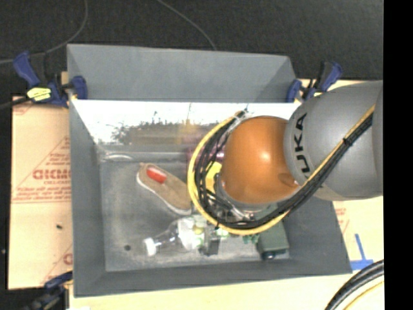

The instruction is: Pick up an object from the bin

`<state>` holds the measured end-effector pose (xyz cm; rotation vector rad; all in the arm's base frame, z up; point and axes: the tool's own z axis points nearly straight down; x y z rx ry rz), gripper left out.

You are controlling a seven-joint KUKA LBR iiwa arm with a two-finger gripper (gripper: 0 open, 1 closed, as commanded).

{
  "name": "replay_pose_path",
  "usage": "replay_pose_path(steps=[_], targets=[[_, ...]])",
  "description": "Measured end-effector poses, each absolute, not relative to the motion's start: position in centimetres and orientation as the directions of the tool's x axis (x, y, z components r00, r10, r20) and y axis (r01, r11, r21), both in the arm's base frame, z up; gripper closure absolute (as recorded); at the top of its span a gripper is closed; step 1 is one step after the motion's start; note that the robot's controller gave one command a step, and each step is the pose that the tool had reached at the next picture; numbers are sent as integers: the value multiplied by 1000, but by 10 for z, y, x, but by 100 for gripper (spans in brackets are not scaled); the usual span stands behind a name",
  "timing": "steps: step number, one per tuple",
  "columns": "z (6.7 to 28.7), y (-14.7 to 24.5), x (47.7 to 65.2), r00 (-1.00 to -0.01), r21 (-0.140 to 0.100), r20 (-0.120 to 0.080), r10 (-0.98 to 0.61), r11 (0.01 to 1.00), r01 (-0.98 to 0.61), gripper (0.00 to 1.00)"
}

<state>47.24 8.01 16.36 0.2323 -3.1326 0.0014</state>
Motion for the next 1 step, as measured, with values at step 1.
replay_pose_path(steps=[1], targets=[[183,80,473,-989,-1,-3,-147,989,-147,100]])
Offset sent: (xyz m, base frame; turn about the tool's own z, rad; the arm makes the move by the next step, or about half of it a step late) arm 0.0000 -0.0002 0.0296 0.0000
